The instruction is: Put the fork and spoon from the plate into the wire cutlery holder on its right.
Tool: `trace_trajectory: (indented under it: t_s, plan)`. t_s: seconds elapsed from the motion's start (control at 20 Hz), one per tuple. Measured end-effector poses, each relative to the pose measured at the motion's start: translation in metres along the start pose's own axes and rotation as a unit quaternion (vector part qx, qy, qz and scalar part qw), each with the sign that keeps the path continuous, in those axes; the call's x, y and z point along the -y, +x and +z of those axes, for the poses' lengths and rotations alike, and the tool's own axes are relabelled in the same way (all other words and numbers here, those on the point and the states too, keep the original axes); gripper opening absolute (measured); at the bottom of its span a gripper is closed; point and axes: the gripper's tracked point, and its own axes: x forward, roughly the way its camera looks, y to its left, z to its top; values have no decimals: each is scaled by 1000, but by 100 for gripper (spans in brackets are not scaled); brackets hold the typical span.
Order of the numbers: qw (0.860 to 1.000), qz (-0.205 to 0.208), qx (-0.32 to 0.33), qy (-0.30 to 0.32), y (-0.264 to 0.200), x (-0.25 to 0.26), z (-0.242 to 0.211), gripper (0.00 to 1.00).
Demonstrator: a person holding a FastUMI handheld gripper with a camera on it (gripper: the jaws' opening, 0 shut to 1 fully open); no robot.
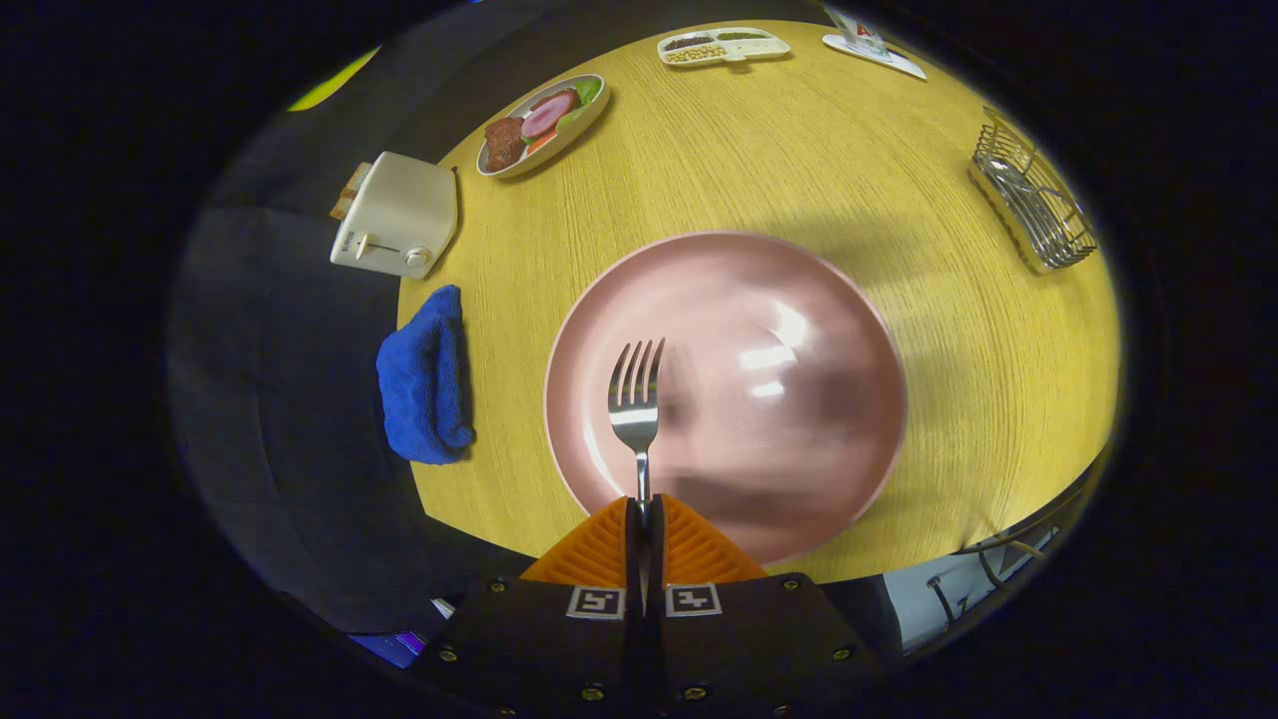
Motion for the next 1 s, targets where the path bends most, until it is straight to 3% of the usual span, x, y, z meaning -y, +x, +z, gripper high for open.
trace_trajectory:
  t_s: [0.65,1.0]
  plan:
    - [997,-6,77,24,-109,72,85,1]
    - [994,-41,98,23,-163,131,113,1]
